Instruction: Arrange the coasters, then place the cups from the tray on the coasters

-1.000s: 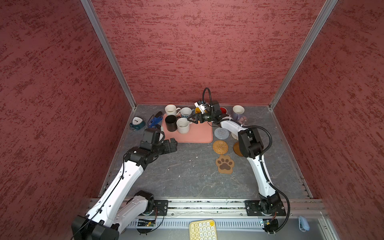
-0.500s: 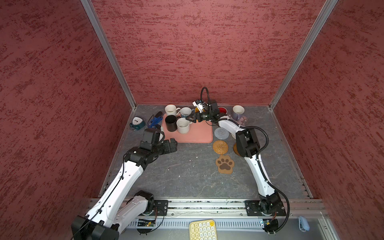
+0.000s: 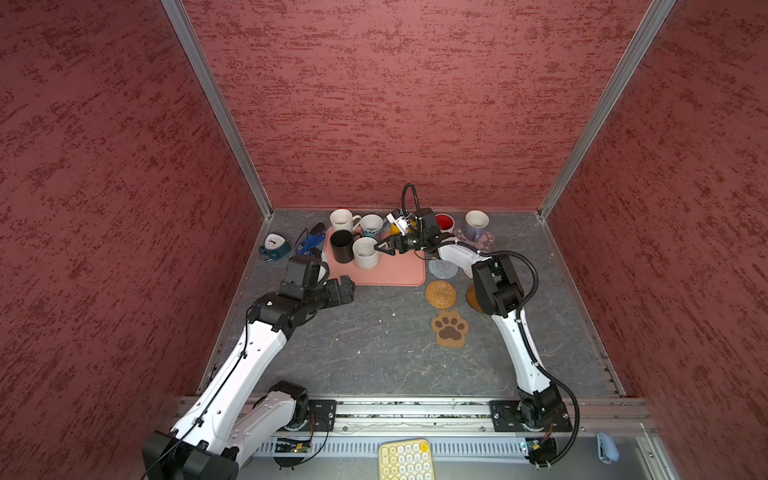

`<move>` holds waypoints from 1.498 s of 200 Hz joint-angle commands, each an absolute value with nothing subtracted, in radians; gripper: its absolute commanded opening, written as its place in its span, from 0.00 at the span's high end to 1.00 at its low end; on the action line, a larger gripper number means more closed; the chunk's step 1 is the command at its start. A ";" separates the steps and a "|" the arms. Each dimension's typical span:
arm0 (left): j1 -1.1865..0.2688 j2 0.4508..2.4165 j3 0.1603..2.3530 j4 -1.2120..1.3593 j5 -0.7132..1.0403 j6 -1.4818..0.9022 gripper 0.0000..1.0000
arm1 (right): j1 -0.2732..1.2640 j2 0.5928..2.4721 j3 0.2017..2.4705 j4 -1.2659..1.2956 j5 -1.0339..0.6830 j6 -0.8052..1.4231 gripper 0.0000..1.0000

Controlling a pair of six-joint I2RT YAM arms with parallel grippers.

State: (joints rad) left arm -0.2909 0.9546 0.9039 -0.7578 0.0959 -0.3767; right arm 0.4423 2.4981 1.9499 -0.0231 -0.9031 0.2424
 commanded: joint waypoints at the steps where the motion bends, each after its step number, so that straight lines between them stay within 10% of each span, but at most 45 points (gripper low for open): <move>1: -0.288 0.926 0.911 -0.771 0.088 -0.374 0.00 | 0.449 2.418 1.884 0.062 -0.923 0.248 0.14; 299: -0.299 0.834 0.840 -0.818 0.070 -0.407 0.00 | 0.604 2.047 1.416 0.374 -0.772 0.319 0.16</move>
State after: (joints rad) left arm -0.2939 0.8169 0.8345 -0.8085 0.0799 -0.4057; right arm 0.6102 2.1521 1.4422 0.3614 -0.8433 0.3408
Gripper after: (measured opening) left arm 0.997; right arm 0.843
